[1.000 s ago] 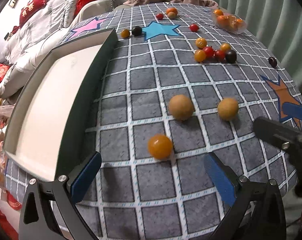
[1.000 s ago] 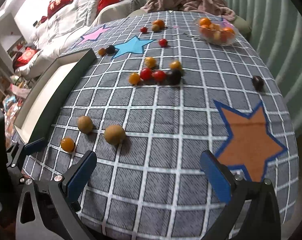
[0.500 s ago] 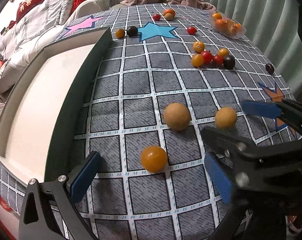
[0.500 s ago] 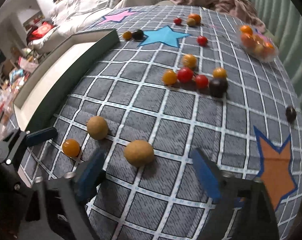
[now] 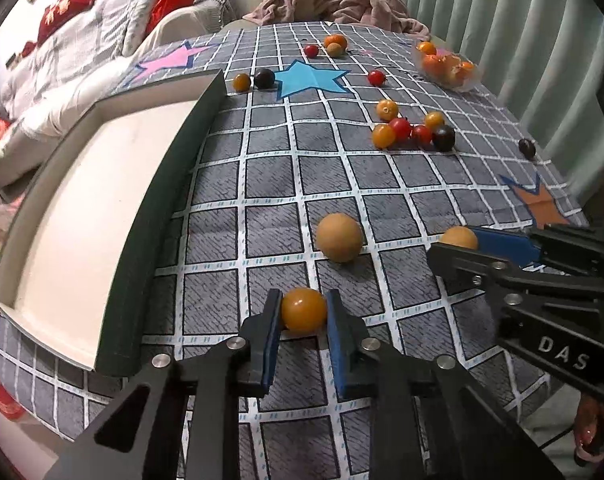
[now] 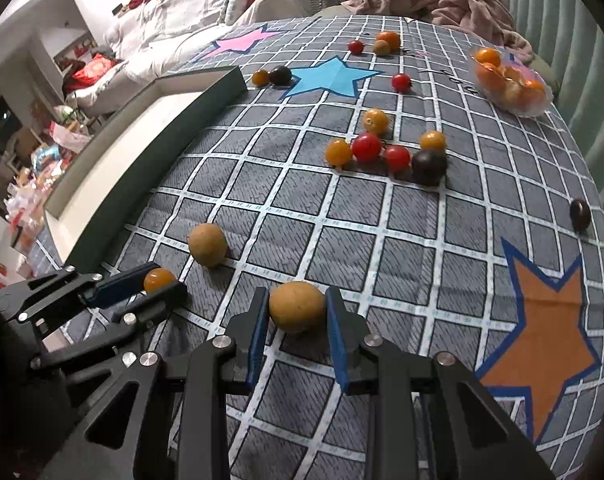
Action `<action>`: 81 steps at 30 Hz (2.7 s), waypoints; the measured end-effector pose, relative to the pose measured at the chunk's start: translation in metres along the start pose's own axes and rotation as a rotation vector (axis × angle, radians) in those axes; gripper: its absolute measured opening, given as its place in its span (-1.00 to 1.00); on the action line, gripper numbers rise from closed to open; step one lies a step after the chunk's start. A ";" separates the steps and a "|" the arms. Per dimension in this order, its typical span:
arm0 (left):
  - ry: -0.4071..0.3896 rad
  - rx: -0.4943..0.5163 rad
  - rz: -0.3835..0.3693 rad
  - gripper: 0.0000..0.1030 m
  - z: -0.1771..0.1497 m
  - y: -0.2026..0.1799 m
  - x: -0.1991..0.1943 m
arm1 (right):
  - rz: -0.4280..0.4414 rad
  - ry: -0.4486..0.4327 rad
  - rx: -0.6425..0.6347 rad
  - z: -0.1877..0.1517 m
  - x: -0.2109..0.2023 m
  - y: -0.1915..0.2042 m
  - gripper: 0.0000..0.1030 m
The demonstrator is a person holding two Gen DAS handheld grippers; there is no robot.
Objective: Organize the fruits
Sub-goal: 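Grasp an orange cherry tomato with left tool while right tool grasps a tan fruit, then carry both fruits over the white tray while right tool releases the tan fruit inside, then open the left tool to drop the orange cherry tomato into the tray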
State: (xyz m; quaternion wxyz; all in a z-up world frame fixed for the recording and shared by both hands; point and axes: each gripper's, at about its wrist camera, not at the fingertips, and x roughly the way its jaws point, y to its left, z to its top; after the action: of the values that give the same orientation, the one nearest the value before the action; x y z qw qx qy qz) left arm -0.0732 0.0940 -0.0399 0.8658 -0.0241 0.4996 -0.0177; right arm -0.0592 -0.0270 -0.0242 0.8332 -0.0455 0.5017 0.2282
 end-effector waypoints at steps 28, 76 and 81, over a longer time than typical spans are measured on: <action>-0.135 -0.085 0.027 -0.55 0.041 0.077 -0.075 | 0.083 -0.078 -0.052 0.055 -0.046 0.057 -0.40; -0.040 -0.146 0.335 0.62 0.053 0.199 0.020 | 0.110 0.012 -0.136 0.142 0.064 0.154 0.80; -0.047 -0.153 0.364 0.62 0.035 0.194 0.010 | 0.120 -0.021 -0.093 0.130 0.040 0.133 1.00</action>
State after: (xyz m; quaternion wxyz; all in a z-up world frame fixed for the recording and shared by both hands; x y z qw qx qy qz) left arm -0.0363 0.2875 -0.0425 0.8617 0.0007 0.4753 0.1778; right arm 0.0058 0.1450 0.0262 0.8201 -0.0514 0.4837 0.3014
